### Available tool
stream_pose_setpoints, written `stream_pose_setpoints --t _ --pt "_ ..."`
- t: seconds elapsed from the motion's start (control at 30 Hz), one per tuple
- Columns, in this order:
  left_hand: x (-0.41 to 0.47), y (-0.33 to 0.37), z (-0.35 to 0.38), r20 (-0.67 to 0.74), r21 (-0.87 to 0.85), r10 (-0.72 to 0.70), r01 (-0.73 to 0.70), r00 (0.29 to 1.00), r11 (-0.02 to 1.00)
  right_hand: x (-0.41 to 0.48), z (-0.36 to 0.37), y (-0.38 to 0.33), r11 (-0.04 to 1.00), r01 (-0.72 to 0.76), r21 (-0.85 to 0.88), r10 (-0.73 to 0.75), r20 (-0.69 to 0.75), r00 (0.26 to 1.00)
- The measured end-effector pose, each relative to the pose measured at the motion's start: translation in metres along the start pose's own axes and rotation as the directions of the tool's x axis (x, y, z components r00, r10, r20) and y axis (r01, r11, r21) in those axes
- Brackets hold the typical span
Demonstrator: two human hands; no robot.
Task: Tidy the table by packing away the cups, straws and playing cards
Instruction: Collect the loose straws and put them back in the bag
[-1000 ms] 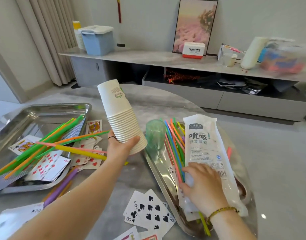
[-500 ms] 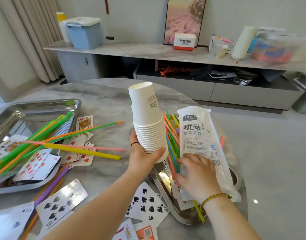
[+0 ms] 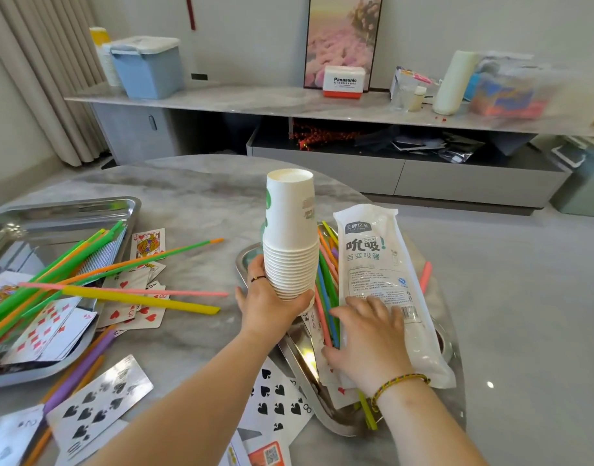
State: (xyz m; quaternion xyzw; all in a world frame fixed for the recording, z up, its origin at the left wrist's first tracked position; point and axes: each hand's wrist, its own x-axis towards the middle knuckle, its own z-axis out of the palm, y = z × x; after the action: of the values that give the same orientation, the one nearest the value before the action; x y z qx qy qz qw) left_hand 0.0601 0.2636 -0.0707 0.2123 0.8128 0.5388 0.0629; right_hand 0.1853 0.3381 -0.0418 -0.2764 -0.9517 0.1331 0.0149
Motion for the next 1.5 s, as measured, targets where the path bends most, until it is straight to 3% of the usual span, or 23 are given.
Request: stream_pose_setpoints --t 0.13,0.23,0.33,0.47,0.63,0.87,1.17,1.5 --pt "0.006 -0.007 -0.009 0.018 -0.116 -0.009 0.011 1.0 0.993 0.002 -0.011 -0.001 0.991 0.038 0.127 -0.003 -0.268 0.963" --pt "0.017 -0.011 -0.019 0.001 -0.14 -0.007 0.007 1.0 0.99 0.003 -0.019 0.006 0.966 -0.067 0.251 0.169 -0.411 0.896" --pt "0.033 -0.012 -0.03 0.04 -0.1 -0.005 0.009 0.999 0.995 0.005 -0.019 0.013 0.86 -0.262 0.439 0.38 -0.207 0.901" --pt "0.058 -0.015 -0.037 0.092 -0.074 -0.033 0.039 0.995 0.996 0.008 -0.01 0.012 0.725 -0.321 0.61 0.403 0.002 0.915" --pt "0.081 -0.012 -0.031 0.134 -0.043 -0.022 0.028 0.991 0.999 0.011 0.0 0.01 0.681 -0.287 0.673 0.41 -0.026 0.912" --pt "0.107 -0.005 -0.017 0.224 -0.03 -0.008 0.015 0.975 0.999 0.016 0.006 0.014 0.611 -0.289 0.737 0.538 -0.119 0.834" --pt "0.106 -0.011 -0.02 0.219 -0.004 -0.014 0.015 0.976 1.0 0.018 0.006 0.014 0.501 -0.324 0.803 0.63 -0.081 0.773" --pt "0.102 -0.014 -0.034 0.264 -0.017 -0.017 0.022 0.964 1.0 0.019 0.003 0.017 0.275 -0.267 0.924 0.745 -0.029 0.667"
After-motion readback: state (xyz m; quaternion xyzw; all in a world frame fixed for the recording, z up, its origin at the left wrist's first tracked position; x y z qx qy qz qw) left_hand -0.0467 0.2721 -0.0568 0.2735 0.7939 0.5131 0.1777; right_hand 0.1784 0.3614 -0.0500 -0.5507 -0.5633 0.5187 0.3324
